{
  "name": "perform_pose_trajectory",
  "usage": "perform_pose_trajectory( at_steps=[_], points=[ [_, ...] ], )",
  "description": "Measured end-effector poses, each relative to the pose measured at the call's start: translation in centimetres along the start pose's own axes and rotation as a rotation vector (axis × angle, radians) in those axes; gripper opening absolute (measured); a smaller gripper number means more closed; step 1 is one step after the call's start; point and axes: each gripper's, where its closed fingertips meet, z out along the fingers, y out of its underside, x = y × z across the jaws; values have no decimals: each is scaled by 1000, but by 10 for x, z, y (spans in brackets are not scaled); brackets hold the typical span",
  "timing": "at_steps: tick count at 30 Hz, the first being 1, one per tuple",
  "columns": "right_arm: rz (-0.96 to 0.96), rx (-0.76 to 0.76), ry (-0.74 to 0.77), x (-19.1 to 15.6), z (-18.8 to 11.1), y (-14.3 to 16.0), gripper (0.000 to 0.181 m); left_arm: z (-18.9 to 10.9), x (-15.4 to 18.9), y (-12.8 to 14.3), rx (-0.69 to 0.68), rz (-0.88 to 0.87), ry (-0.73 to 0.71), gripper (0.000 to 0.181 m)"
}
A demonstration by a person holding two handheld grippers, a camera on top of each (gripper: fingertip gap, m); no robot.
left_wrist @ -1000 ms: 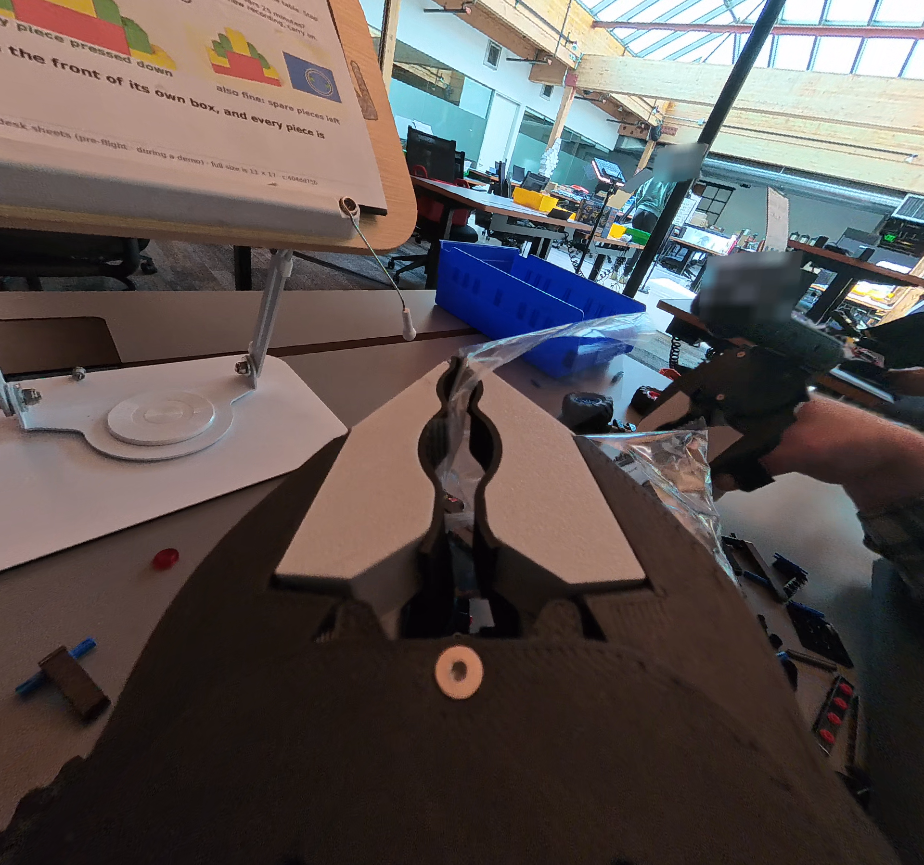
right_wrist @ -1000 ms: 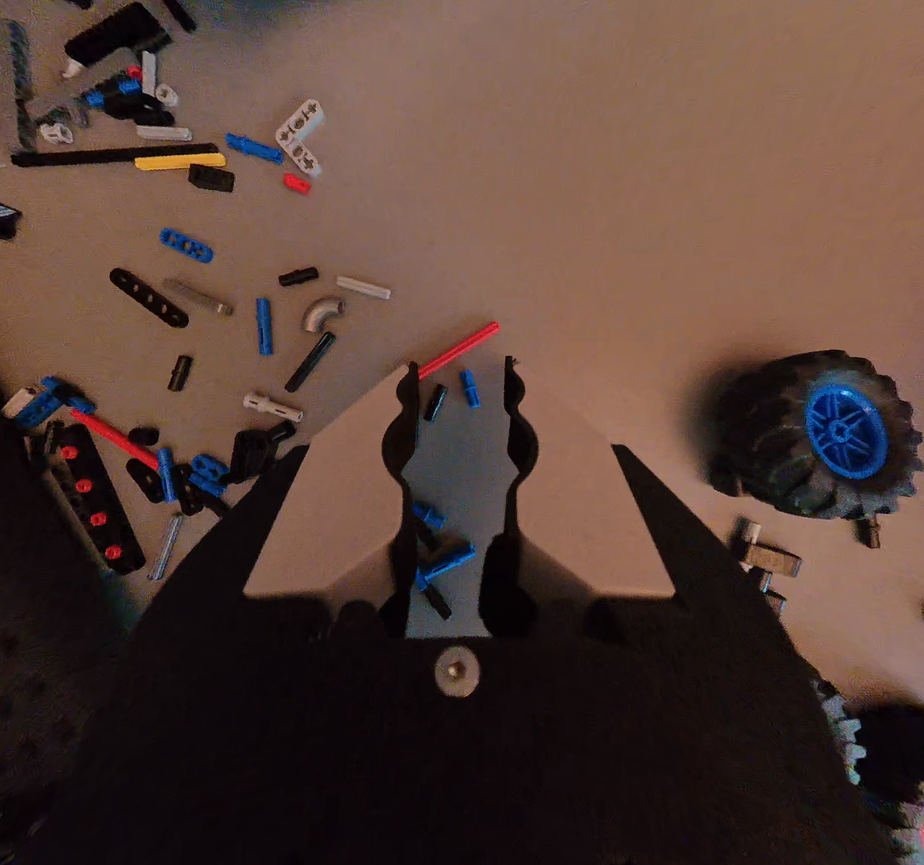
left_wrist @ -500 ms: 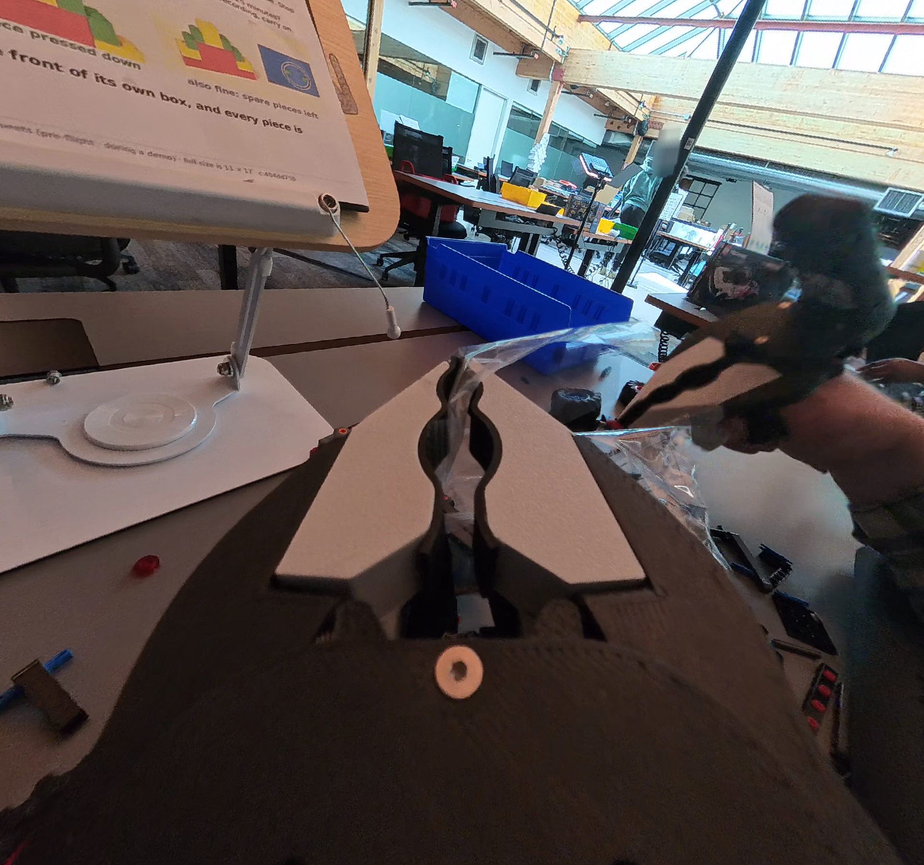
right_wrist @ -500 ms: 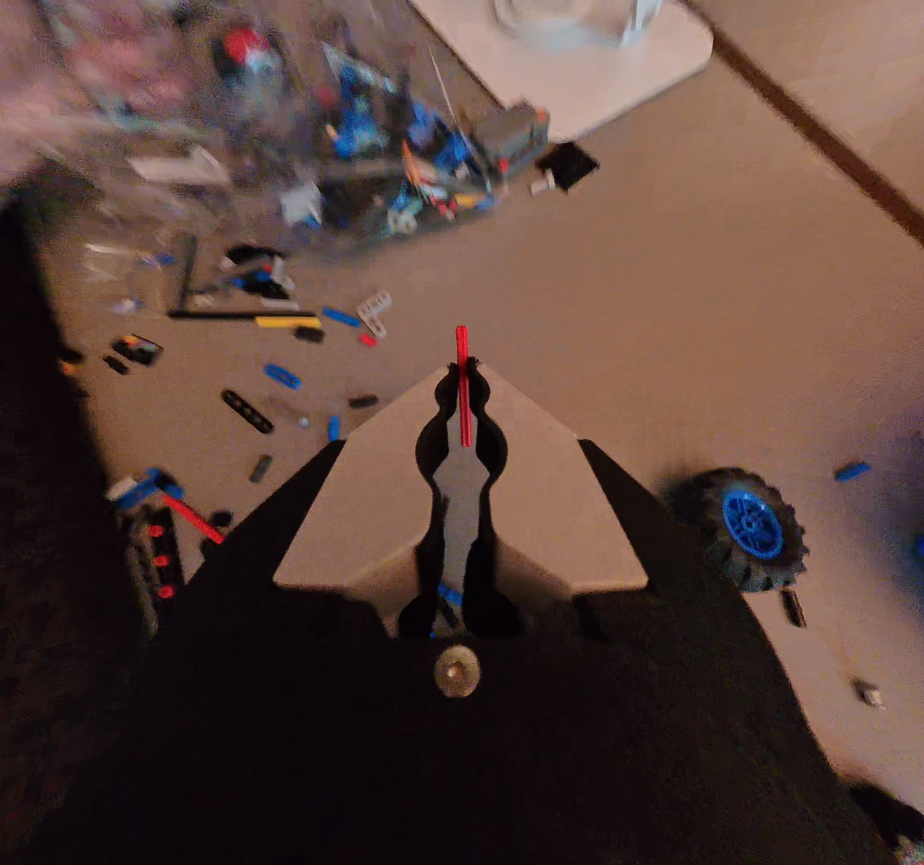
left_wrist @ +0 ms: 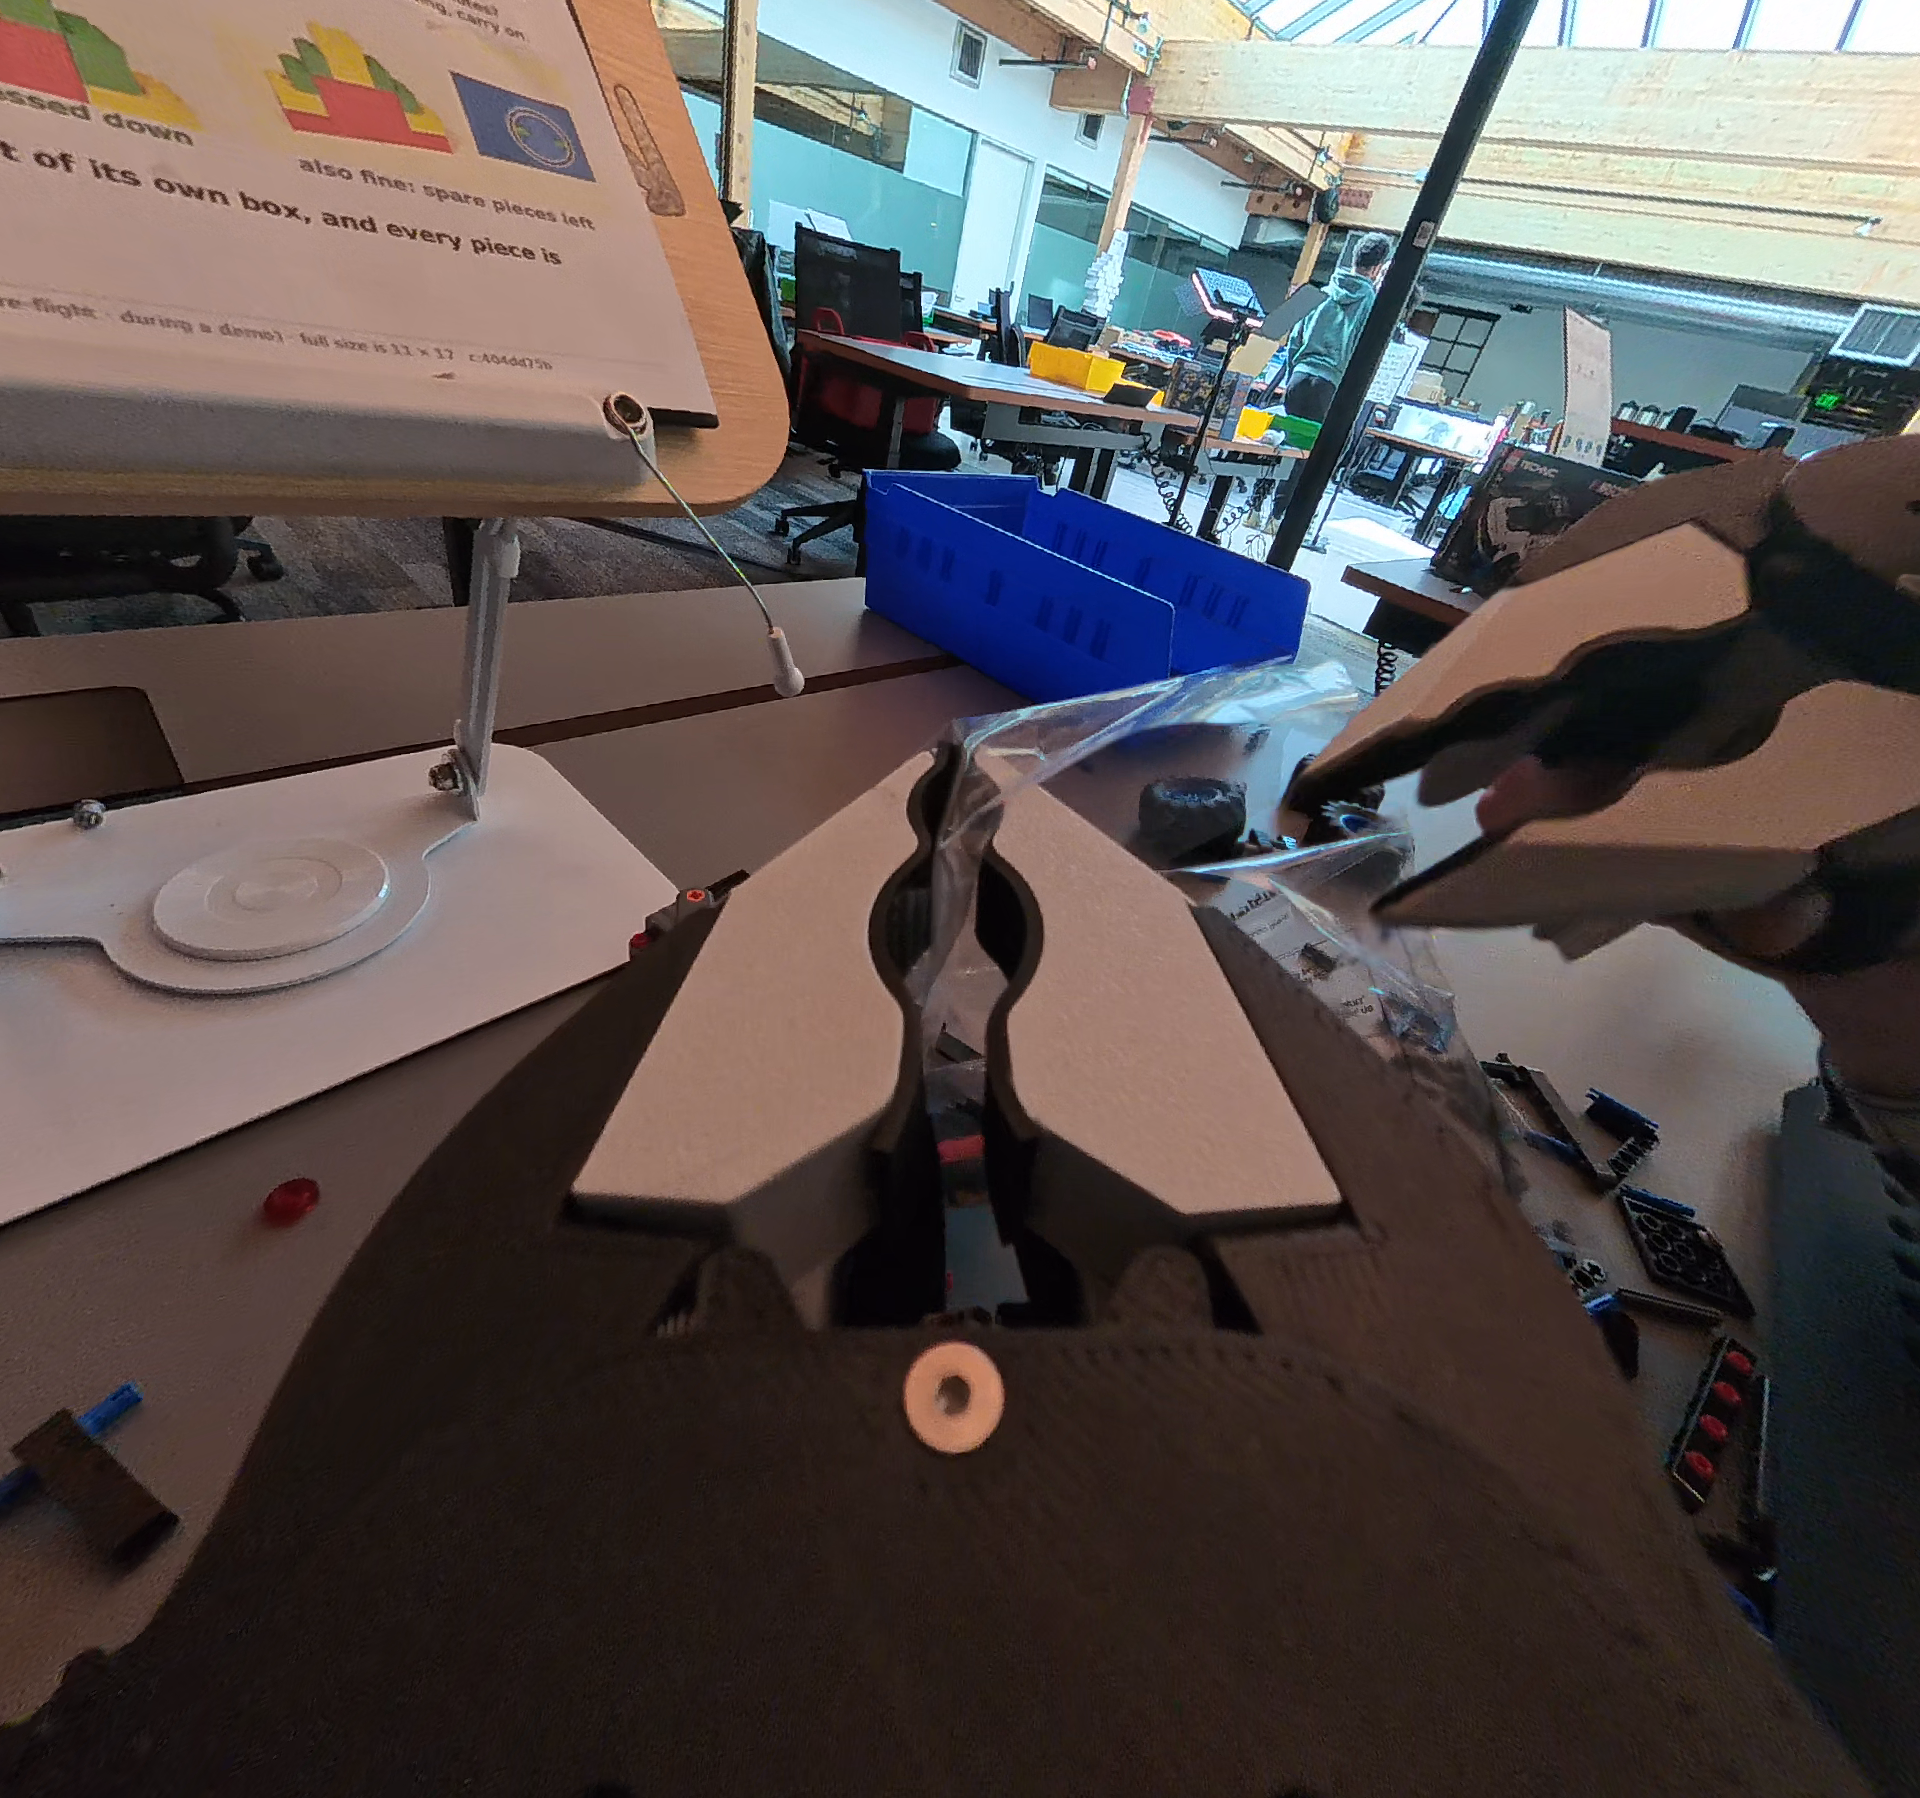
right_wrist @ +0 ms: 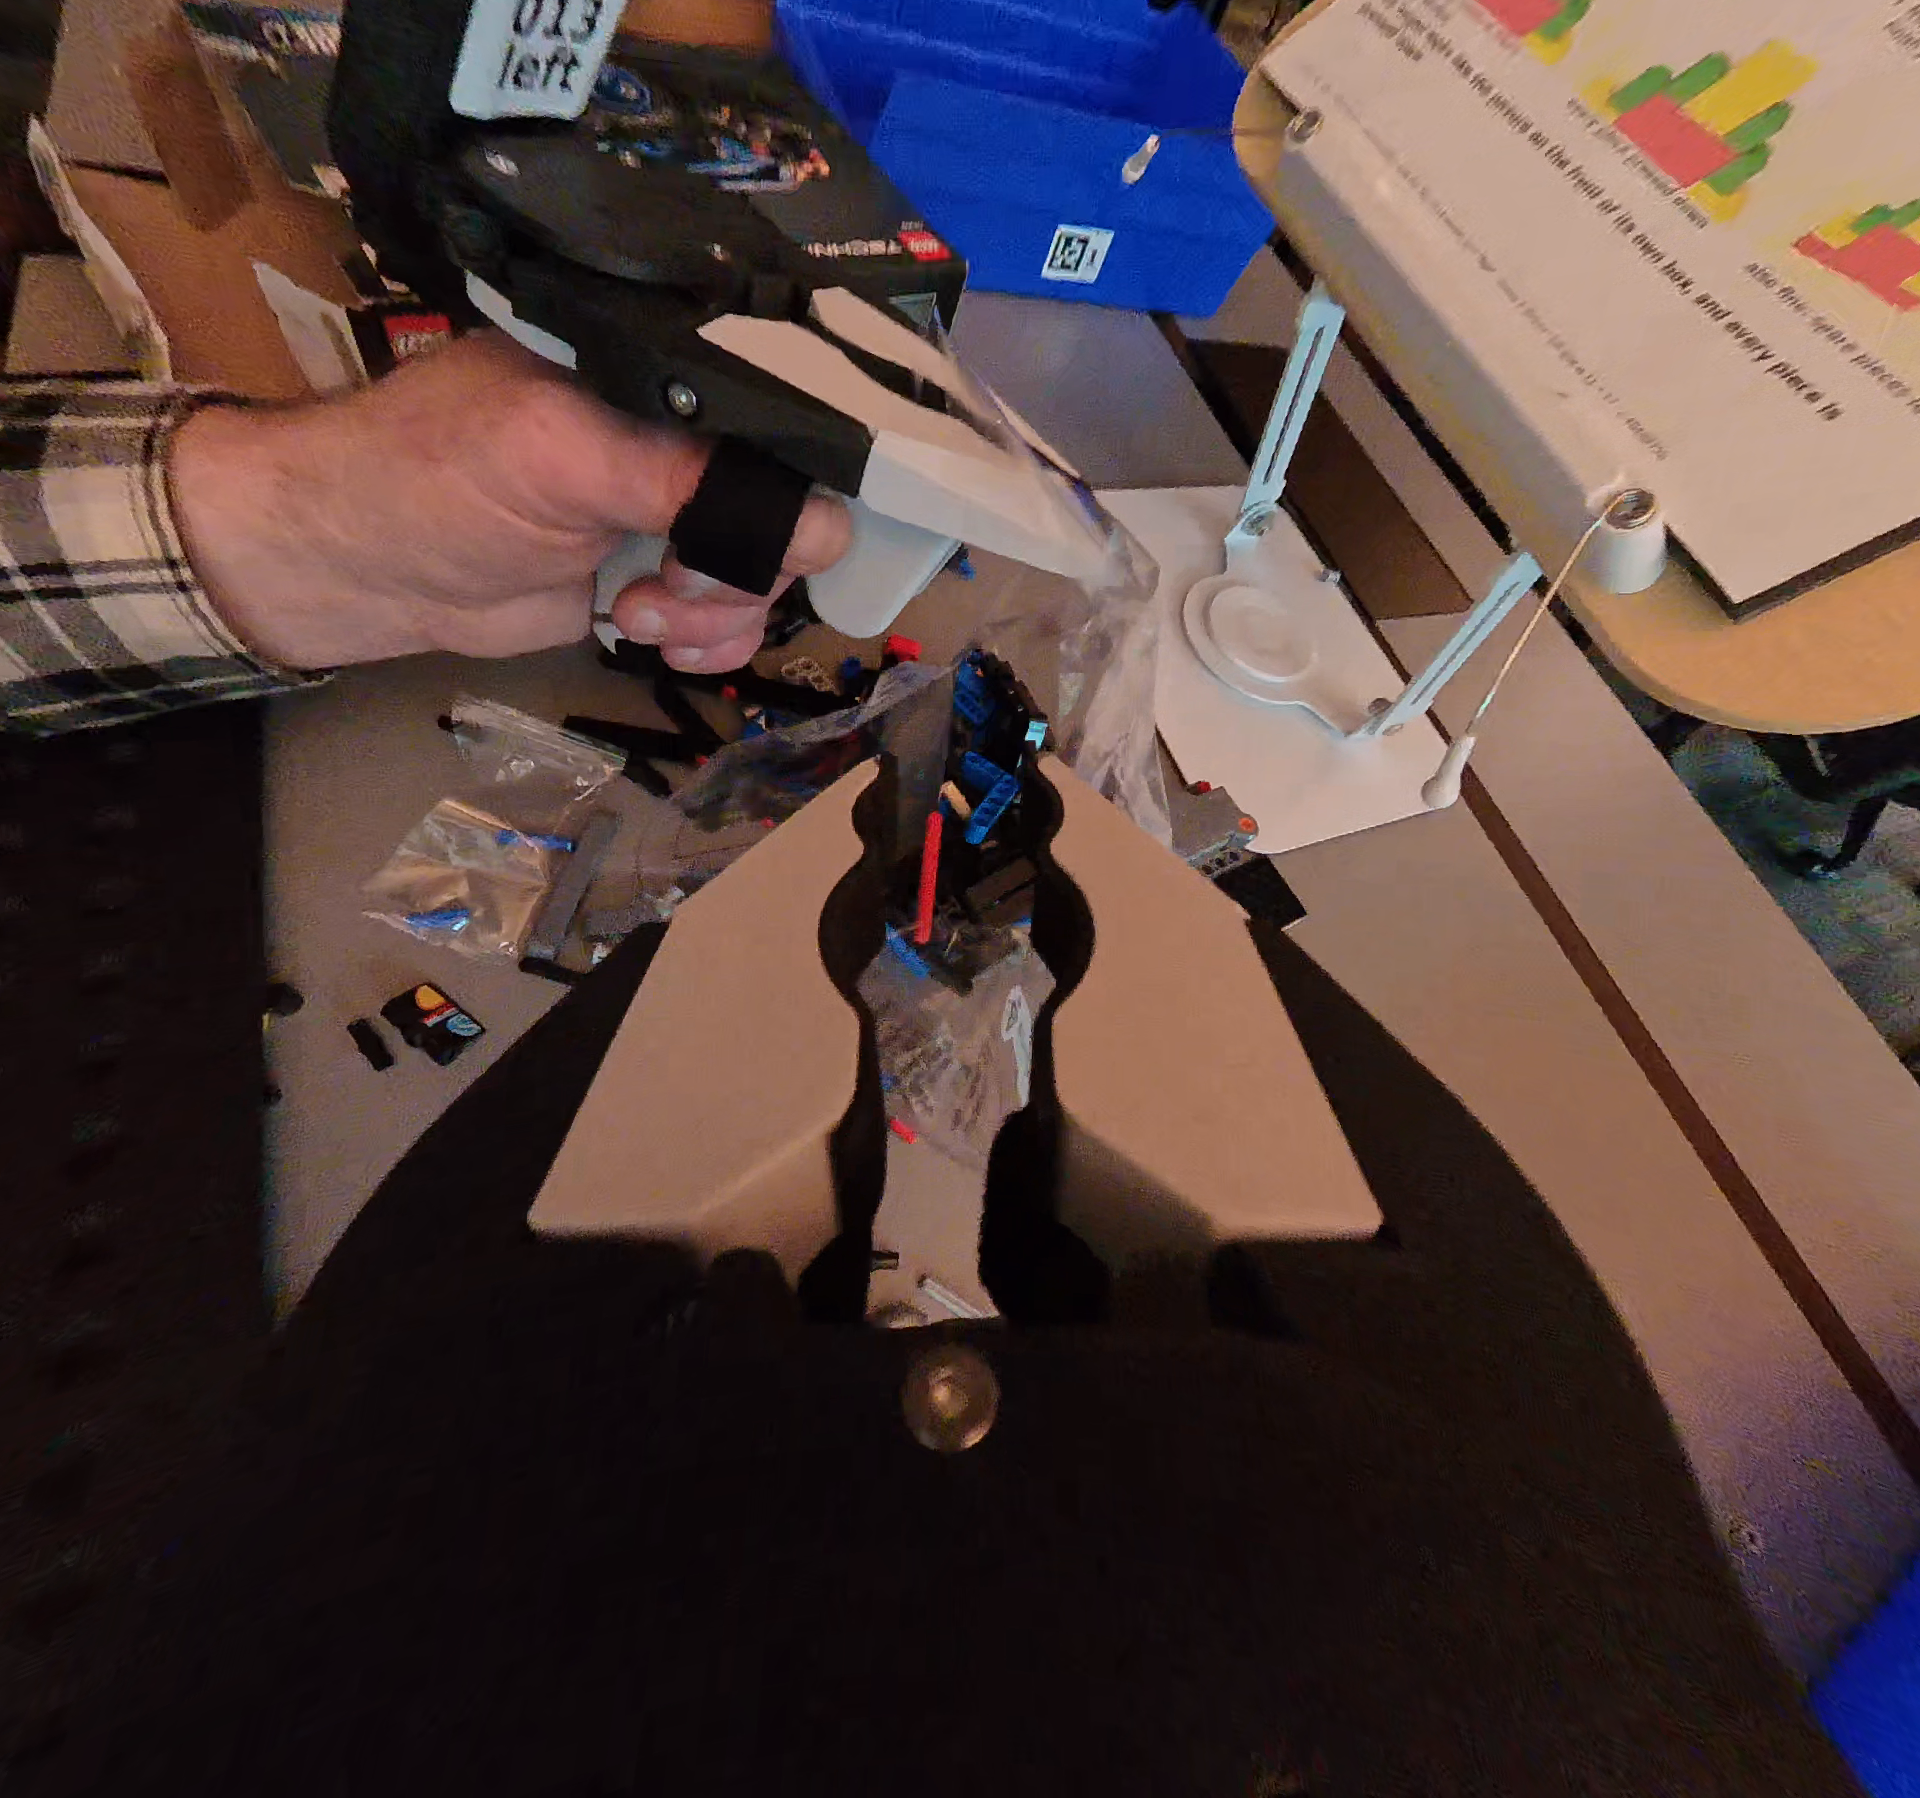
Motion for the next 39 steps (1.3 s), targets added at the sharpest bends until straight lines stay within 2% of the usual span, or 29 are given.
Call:
perform_pose_trajectory(
  at_steps=[2, 4, 6, 9, 11, 14, 17, 19, 20, 21, 24, 26, 28, 30, 33, 36, 39],
  points=[
    [32, 82, 19, 8, -20, -9, 19, 0, 0, 0, -1, -2, 2, 0],
    [90, 118, 56, 24, -43, -4, 17, 0, 1, 0, -1, -1, 3, 0],
    [151, 44, 93, 41, -61, 26, 17, 0, 0, 1, -2, -5, 4, 0],
    [225, -212, 151, 55, -81, 104, 22, 0, 0, 0, -1, -6, 6, 0],
    [307, -348, 151, 54, -91, 153, 24, 1, 1, 1, -4, -3, 9, 0],
    [395, -464, 139, 46, -97, 202, 23, 2, 2, 2, -9, 3, 10, 0],
    [474, -571, 160, 46, -99, 238, 22, 1, 0, 2, -10, -1, 5, 0],
    [520, -543, 163, 49, -96, 238, 15, 0, -1, 2, -6, -4, 3, 0],
    [525, -546, 165, 50, -95, 239, 3, 0, -1, 1, -6, -6, 2, 0],
    [516, -547, 159, 50, -93, 240, 3, 0, -1, 1, -5, -6, 2, 0],
    [501, -544, 152, 50, -92, 240, 3, 0, -1, 1, -5, -6, 3, 0],
    [479, -482, 167, 53, -93, 223, 3, 0, 0, 1, -4, -9, 5, 0],
    [448, -299, 153, 52, -94, 173, 2, 1, 1, 1, -4, -8, 9, 0],
    [343, -115, 109, 41, -95, 108, 3, 2, 3, 2, -8, -3, 14, 0],
    [177, 40, 45, 15, -82, 27, 3, 3, 4, 3, -15, 5, 18, 0],
    [56, -12, -32, -9, -45, -2, 3, 2, 4, 3, -16, 5, 18, 0],
    [-4, -116, -9, -9, -8, 4, 3, 1, 3, 3, -13, 3, 17, 0]
  ],
)
